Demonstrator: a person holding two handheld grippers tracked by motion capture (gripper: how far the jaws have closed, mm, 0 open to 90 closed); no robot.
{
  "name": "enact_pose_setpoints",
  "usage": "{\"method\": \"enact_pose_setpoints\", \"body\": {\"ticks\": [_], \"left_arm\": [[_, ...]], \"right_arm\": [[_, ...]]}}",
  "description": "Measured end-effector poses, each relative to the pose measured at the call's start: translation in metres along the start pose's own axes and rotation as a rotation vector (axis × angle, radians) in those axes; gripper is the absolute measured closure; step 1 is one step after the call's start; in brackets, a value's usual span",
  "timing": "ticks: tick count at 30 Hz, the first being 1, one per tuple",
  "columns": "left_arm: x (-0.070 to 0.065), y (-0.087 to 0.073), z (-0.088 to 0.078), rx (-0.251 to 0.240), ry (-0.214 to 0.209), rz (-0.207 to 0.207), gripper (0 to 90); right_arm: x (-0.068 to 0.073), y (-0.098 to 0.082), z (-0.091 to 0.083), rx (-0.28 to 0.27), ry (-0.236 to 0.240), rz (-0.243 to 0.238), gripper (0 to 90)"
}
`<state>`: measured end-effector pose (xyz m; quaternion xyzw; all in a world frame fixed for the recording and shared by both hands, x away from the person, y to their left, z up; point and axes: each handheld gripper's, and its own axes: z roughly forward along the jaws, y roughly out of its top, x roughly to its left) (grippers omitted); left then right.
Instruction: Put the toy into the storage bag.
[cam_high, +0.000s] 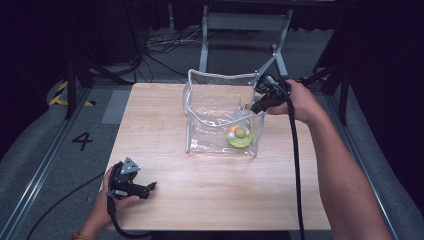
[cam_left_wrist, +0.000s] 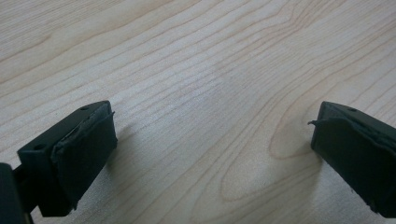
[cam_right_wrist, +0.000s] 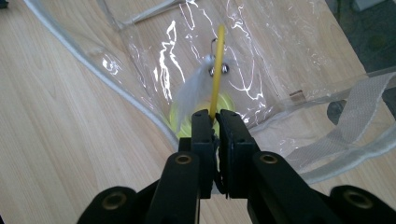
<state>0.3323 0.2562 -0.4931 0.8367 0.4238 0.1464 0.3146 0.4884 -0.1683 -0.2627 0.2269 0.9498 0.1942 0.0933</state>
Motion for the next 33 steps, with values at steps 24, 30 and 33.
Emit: {"method": "enact_pose_setpoints", "body": {"ticks": [24,30,33], "left_arm": [[0.000,0.000,0.000,0.002,0.003,0.000,0.5],[0.000,0.000,0.000,0.002,0.003,0.000,0.5],[0.000,0.000,0.000,0.002,0.004,0.001,0.5]], "right_arm": [[0.010,-0.021,-0.048,-0.148,-0.145,0.036,48.0],[0.012,-0.033,-0.060,-0.188,-0.198,0.058,35.4],[0.014,-0.040,-0.065,-0.206,-0.243,0.072,31.1]]}}
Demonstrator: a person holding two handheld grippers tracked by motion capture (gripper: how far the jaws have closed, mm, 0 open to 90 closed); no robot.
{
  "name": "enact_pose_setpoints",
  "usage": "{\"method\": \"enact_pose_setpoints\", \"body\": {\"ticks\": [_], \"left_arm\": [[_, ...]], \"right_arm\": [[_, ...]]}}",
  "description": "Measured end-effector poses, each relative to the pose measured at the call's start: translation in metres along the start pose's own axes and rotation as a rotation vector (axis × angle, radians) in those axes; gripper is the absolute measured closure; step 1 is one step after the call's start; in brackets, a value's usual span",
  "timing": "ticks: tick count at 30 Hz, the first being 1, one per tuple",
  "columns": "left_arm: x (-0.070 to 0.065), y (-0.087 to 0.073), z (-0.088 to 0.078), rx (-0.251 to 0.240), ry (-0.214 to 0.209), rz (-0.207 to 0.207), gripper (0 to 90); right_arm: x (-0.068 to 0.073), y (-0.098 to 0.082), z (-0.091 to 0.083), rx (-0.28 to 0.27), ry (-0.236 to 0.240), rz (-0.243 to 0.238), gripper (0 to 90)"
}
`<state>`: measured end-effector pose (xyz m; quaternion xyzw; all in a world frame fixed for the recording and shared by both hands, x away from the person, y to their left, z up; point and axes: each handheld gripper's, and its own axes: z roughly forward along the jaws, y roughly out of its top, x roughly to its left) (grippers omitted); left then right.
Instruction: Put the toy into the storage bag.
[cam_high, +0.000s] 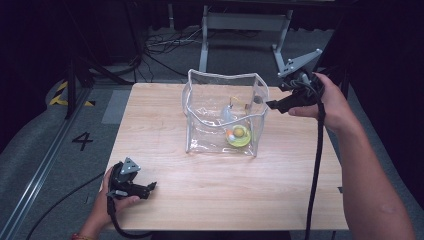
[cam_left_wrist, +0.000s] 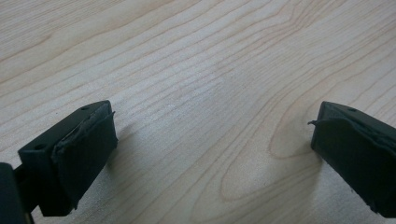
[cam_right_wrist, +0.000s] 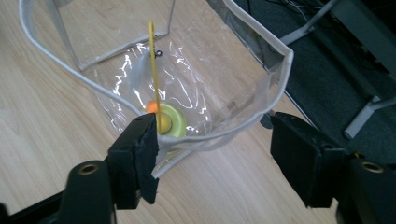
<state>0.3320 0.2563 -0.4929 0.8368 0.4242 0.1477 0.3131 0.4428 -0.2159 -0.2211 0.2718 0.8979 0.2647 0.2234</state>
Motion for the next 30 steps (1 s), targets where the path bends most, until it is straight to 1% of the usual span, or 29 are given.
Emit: {"method": "enact_pose_setpoints", "body": {"ticks": [3,4,5,7,8,10,13,17,18,19,20,24,27,28,29,30], "left_arm": [[0.000,0.000,0.000,-0.001,-0.001,0.000,0.5],[0.000,0.000,0.000,0.000,0.000,0.000,0.5],[0.000,0.000,0.000,0.000,0.000,0.000,0.5],[0.000,0.000,0.000,0.000,0.000,0.000,0.6],[0.000,0.000,0.000,-0.001,-0.001,0.000,0.5],[0.000,0.000,0.000,-0.001,-0.001,-0.001,0.6],[0.000,0.000,0.000,0.000,0.000,-0.001,0.5],[0.000,0.000,0.000,-0.001,-0.001,0.001,0.5],[0.000,0.000,0.000,-0.001,-0.001,0.001,0.5],[0.000,0.000,0.000,0.000,0.000,-0.001,0.5],[0.000,0.000,0.000,0.000,0.000,0.000,0.5],[0.000,0.000,0.000,-0.001,0.000,-0.002,0.5],[0.000,0.000,0.000,-0.002,0.000,-0.001,0.5],[0.000,0.000,0.000,-0.002,0.000,-0.001,0.5],[0.000,0.000,0.000,-0.001,0.000,-0.002,0.5],[0.000,0.000,0.000,-0.002,0.000,-0.001,0.5]], "right_arm": [[0.001,-0.004,-0.004,-0.005,-0.008,-0.010,30.5],[0.001,-0.008,-0.008,-0.022,-0.024,-0.019,28.9],[0.001,-0.008,-0.008,-0.022,-0.024,-0.019,28.9],[0.002,-0.013,-0.012,-0.034,-0.044,-0.028,28.5],[0.004,-0.016,-0.012,-0.037,-0.066,-0.036,27.8],[0.006,-0.024,-0.014,-0.036,-0.077,-0.053,27.4],[0.007,-0.037,-0.014,-0.047,-0.083,-0.048,26.8],[0.010,-0.052,-0.009,-0.027,-0.117,-0.032,26.5],[0.010,-0.052,-0.009,-0.027,-0.117,-0.032,26.5],[0.013,-0.062,-0.004,-0.028,-0.128,-0.033,25.3],[0.013,-0.062,-0.004,-0.028,-0.128,-0.033,25.3],[0.018,-0.081,0.007,-0.017,-0.125,-0.030,24.4],[0.021,-0.094,0.014,-0.012,-0.136,-0.015,23.6],[0.021,-0.094,0.014,-0.012,-0.136,-0.015,23.6],[0.024,-0.102,0.020,-0.014,-0.142,-0.009,23.5],[0.026,-0.106,0.023,-0.013,-0.150,-0.004,23.4]]}}
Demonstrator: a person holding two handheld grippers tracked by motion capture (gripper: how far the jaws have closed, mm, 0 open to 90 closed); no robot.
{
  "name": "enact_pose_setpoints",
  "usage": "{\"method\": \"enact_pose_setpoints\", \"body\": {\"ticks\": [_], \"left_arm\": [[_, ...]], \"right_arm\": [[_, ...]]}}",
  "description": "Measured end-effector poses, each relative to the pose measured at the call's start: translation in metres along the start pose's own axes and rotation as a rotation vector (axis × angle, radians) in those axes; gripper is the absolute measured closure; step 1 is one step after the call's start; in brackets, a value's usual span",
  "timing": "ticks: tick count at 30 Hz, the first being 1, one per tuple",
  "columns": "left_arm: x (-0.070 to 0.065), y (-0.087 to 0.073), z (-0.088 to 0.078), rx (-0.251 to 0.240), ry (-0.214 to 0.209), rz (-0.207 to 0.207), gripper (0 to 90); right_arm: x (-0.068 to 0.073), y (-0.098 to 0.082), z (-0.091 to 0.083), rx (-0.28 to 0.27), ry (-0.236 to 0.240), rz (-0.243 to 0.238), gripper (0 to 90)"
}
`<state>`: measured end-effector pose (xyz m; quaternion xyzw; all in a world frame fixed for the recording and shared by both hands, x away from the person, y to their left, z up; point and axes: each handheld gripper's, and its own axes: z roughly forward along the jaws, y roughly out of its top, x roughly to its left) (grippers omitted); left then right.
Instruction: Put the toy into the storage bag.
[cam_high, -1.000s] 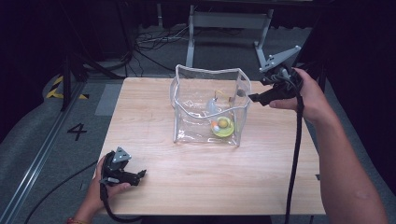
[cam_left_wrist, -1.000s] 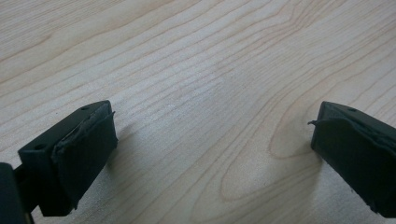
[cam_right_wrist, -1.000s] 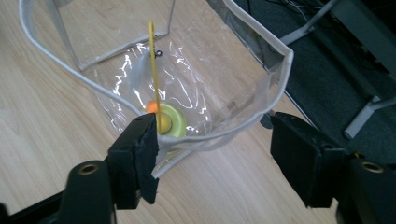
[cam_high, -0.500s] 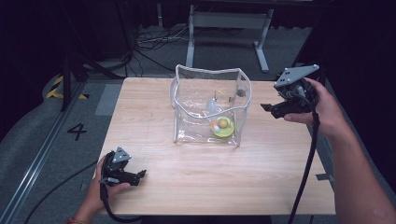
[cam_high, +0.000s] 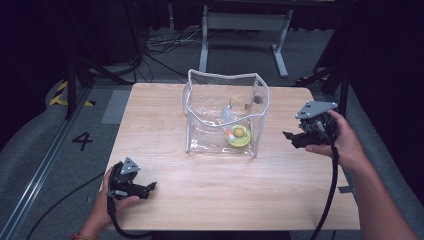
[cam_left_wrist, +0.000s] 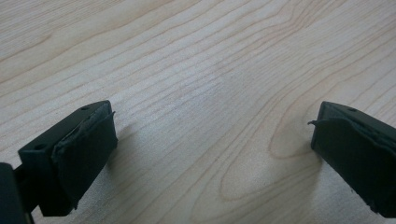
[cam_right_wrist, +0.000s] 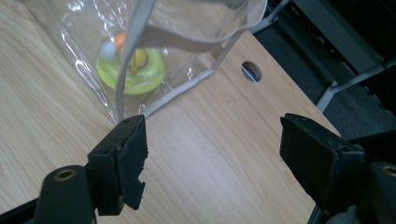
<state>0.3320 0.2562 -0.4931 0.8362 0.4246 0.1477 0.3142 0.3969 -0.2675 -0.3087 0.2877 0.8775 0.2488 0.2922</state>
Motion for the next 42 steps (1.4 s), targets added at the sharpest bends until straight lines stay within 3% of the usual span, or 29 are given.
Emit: {"method": "enact_pose_setpoints", "body": {"ticks": [10,12,18,27,30,32,42], "left_arm": [[0.000,0.000,0.000,0.001,0.001,-0.002,0.5],[0.000,0.000,0.000,0.001,0.001,-0.002,0.6],[0.000,0.000,0.000,0.001,0.001,-0.003,0.6],[0.000,0.000,0.000,0.001,0.001,-0.002,0.5],[0.000,0.000,0.000,0.001,0.001,-0.003,0.6],[0.000,0.000,0.000,0.001,0.001,-0.003,0.5],[0.000,0.000,0.000,0.001,0.001,-0.002,0.5]], "right_arm": [[0.017,-0.042,0.022,0.010,0.002,0.027,21.5],[0.023,-0.060,0.030,0.007,0.035,0.035,21.3],[0.031,-0.090,0.037,0.009,0.018,0.043,20.4],[0.034,-0.135,0.039,-0.078,0.036,0.141,18.4],[0.033,-0.154,0.042,-0.085,0.033,0.183,18.9],[0.033,-0.168,0.043,-0.084,0.060,0.231,18.8],[0.040,-0.211,0.042,-0.079,0.066,0.335,20.2]]}}
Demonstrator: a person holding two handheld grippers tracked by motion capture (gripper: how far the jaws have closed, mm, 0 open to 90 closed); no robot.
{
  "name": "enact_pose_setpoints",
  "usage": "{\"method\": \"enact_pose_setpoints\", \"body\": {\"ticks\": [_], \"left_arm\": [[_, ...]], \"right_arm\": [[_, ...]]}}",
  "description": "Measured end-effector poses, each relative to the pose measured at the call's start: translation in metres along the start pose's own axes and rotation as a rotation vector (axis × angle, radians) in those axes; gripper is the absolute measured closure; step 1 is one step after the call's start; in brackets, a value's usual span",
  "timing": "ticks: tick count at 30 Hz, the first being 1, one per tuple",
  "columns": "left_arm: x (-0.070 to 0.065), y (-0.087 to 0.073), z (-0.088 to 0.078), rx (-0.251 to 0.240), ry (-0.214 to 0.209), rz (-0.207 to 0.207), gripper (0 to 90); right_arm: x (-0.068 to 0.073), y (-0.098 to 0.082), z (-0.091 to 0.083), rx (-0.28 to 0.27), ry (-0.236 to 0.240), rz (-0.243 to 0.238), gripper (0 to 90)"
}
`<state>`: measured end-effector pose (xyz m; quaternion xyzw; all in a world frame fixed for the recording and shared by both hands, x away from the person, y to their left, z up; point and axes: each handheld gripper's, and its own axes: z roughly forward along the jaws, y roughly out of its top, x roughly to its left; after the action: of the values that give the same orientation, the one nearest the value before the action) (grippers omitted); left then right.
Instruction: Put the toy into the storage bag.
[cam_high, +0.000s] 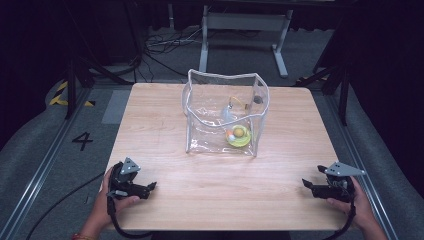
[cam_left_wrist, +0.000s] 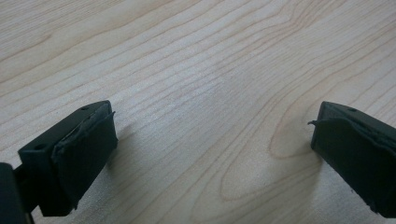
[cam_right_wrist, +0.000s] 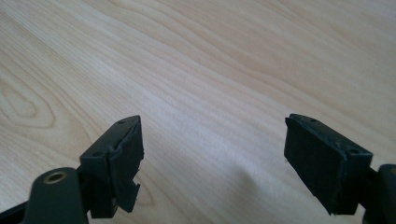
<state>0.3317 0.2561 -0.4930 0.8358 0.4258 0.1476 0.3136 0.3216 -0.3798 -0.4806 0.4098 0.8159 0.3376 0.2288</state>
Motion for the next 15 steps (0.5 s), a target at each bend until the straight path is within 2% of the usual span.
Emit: {"method": "enact_pose_setpoints", "body": {"ticks": [2,5,11,15], "left_arm": [[0.000,0.000,0.000,0.000,0.001,0.000,0.6],[0.000,0.000,0.000,-0.002,-0.001,-0.003,0.6],[0.000,0.000,0.000,-0.006,0.002,0.000,0.7],[0.000,-0.001,0.000,-0.008,0.007,-0.005,0.7]], "right_arm": [[0.002,-0.009,0.001,0.010,0.001,0.019,20.3],[0.002,-0.018,0.001,-0.003,-0.014,0.048,19.7],[-0.007,-0.022,0.001,0.021,0.018,0.138,17.2],[-0.006,-0.021,0.001,0.027,0.005,0.153,15.1]]}}
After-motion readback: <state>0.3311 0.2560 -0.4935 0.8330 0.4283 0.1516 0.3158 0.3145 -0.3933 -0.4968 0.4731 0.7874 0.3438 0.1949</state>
